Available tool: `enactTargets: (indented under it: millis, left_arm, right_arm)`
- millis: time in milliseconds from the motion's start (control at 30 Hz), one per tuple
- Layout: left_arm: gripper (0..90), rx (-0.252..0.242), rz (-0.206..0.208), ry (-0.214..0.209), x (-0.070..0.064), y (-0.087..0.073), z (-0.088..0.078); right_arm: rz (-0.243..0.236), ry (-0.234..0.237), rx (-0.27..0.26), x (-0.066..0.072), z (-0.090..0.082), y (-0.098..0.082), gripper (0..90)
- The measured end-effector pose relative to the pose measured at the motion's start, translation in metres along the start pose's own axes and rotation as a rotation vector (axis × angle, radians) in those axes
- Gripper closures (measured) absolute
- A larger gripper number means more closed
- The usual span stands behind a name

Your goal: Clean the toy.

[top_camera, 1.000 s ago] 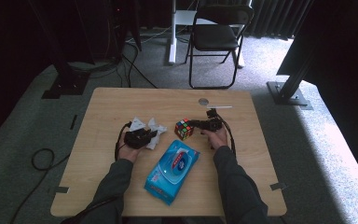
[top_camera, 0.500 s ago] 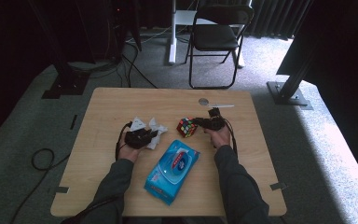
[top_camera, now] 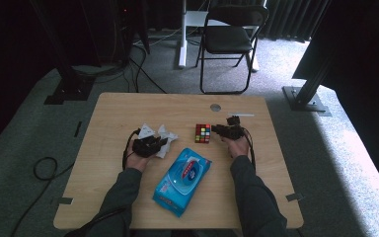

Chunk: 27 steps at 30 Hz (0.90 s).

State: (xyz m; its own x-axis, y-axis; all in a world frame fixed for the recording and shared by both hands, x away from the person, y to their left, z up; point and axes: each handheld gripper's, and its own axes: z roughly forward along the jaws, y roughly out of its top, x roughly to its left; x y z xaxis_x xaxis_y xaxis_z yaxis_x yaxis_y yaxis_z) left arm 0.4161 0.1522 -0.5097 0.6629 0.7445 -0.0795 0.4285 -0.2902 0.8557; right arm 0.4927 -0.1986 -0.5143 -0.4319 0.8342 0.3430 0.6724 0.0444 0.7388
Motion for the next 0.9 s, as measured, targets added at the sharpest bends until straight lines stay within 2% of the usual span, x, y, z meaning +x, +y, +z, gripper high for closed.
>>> enactTargets:
  millis: [33,100,233,567,633,900]
  left_arm:
    - [80.6,0.000,0.000,0.000,0.000,0.000,0.000]
    - [80.6,0.000,0.000,0.000,0.000,0.000,0.001]
    - [80.5,0.001,0.005,-0.003,-0.001,0.001,0.001]
    - [80.2,-0.003,0.003,-0.001,0.000,0.001,0.000]
    - [80.1,-0.004,0.002,-0.002,0.000,0.001,0.000]
    - [79.6,-0.004,0.002,-0.001,0.000,0.001,-0.001]
  right_arm:
    - [0.000,0.000,0.000,0.000,0.000,0.000,63.9]
    - [0.002,-0.007,-0.020,-0.001,-0.004,0.001,57.8]
    - [-0.011,0.003,-0.036,0.006,-0.005,0.005,52.0]
    - [-0.071,0.023,-0.016,0.027,0.003,0.011,42.1]
    - [-0.083,0.014,-0.011,0.032,0.005,0.011,40.3]
    - [-0.091,0.012,0.004,0.038,0.011,0.010,34.8]
